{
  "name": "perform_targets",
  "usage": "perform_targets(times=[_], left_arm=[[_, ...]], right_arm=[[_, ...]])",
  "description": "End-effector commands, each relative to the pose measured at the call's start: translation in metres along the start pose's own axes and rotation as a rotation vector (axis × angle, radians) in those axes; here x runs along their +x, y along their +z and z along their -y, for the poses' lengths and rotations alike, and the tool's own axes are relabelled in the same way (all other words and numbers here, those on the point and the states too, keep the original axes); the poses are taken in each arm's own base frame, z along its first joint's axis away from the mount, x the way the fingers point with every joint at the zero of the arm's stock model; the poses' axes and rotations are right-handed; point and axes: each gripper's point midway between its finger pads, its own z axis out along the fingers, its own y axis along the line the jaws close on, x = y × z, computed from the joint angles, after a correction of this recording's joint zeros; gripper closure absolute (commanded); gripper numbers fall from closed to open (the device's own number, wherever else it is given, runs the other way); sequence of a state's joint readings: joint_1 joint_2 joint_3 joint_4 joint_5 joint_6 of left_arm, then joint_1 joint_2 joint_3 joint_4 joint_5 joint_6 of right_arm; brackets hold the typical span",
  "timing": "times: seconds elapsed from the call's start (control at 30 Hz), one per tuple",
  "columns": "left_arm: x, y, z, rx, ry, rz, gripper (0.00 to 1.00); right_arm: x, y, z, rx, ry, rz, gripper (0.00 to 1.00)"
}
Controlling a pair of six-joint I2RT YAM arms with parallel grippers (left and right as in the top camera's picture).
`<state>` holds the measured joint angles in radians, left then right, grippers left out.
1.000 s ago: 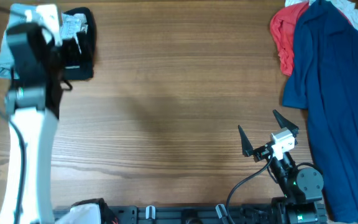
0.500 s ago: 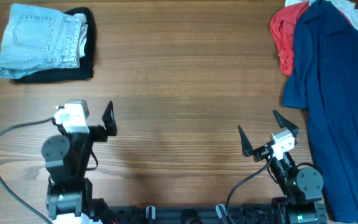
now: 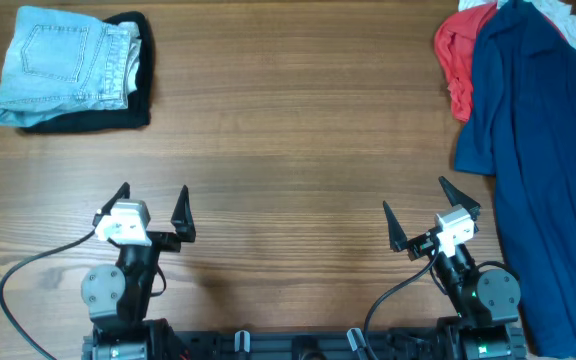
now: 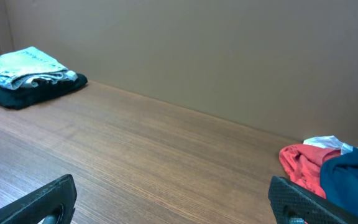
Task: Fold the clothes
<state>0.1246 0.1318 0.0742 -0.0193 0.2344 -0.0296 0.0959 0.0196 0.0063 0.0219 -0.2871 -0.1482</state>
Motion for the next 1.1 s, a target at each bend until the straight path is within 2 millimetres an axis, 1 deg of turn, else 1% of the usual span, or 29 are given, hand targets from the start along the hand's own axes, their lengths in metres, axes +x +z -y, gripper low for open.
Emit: perform_targets(times=[0.0, 0.17, 0.33, 0.43, 0.5, 1.07], left_arm=[[0.000, -0.003, -0.003, -0.014, -0.004, 0.038, 0.00], [-0.007, -0.006, -0.013, -0.074, 0.007, 0.109, 0.00], [-0.010, -0.008, -0.029, -0.165, 0.003, 0.125, 0.00], [0.000, -0.008, -0.032, -0.183, -0.007, 0.085, 0.00], [0.016, -0.008, -0.036, -0.198, -0.061, 0.027, 0.00], [0.015, -0.008, -0.036, -0.196, -0.061, 0.031, 0.00]], right_arm=[[-0.001, 0.000, -0.001, -0.006, -0.011, 0.006, 0.00], [-0.001, 0.000, -0.001, -0.006, -0.011, 0.006, 0.00], [-0.001, 0.000, -0.001, -0.006, -0.010, 0.006, 0.00], [-0.001, 0.000, -0.001, -0.006, -0.011, 0.006, 0.00], [-0.001, 0.000, -0.001, -0.006, -0.011, 0.006, 0.00], [-0.001, 0.000, -0.001, -0.006, -0.011, 0.006, 0.00]])
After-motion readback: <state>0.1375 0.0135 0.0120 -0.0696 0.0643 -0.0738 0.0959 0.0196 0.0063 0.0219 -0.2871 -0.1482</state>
